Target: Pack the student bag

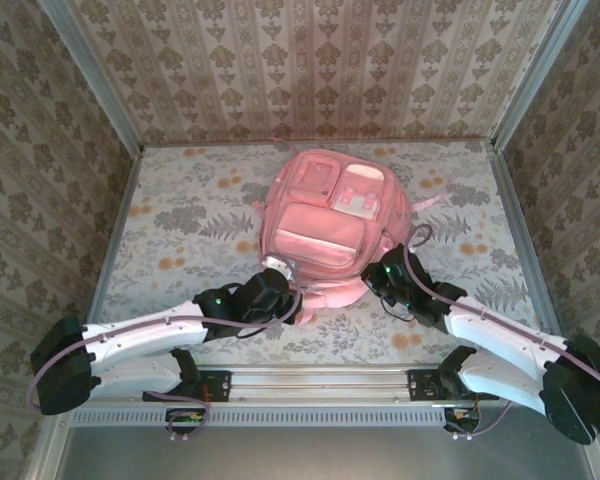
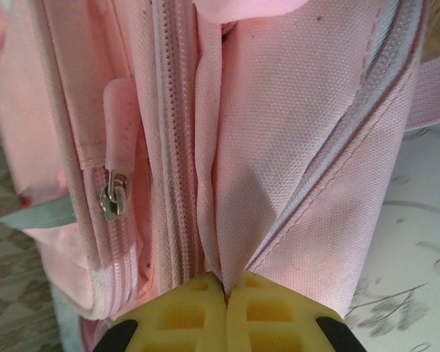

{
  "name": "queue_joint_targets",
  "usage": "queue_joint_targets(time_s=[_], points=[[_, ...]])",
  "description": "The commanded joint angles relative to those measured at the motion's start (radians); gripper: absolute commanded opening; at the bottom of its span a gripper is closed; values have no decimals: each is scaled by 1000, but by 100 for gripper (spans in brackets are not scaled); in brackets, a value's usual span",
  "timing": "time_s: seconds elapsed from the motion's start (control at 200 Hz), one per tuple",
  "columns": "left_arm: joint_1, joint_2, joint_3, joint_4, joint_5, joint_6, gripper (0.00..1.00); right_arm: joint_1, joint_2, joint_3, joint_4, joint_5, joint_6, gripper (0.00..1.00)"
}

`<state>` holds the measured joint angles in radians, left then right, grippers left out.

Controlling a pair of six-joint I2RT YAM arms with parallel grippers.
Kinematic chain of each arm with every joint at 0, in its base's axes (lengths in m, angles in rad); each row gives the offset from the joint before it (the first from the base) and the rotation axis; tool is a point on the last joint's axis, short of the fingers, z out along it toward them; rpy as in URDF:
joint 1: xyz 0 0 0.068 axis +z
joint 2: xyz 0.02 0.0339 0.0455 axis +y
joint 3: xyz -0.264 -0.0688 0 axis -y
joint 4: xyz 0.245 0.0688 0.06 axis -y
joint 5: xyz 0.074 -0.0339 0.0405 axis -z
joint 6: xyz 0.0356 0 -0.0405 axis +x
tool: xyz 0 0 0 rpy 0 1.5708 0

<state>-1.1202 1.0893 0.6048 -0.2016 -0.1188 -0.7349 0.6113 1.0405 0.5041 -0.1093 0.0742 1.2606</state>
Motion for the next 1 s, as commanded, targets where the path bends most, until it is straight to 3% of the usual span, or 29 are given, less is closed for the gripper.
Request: queue_joint_targets(time_s=[0.0, 0.045, 0.13, 0.175, 0.27, 0.415, 0.555, 0.865, 0.925, 0.995], points=[[16, 24, -8, 1, -14, 20, 0, -53, 40, 77, -137, 49, -144, 0], [16, 38, -4, 16, -11, 22, 0, -54, 38, 85, -141, 44, -149, 0], [19, 63, 10, 33, -12, 29, 0, -49, 11, 90, -141, 3, -132, 33], [22, 75, 20, 43, -6, 32, 0, -42, -16, 87, -148, -11, -108, 45], [25, 93, 34, 59, 6, 39, 0, -7, -91, 81, -176, -7, -44, 54], [28, 109, 38, 77, 18, 40, 0, 79, -151, 38, -170, 14, 129, 55], [28, 109, 36, 84, 26, 38, 0, 155, -92, 16, -95, 9, 263, 54], [28, 100, 32, 88, 38, 26, 0, 208, 140, 57, 119, 33, 296, 55], [28, 97, 31, 90, 41, 26, 0, 208, 170, 54, 164, 38, 289, 51], [28, 92, 32, 87, 41, 27, 0, 209, 182, 53, 162, 52, 284, 38]])
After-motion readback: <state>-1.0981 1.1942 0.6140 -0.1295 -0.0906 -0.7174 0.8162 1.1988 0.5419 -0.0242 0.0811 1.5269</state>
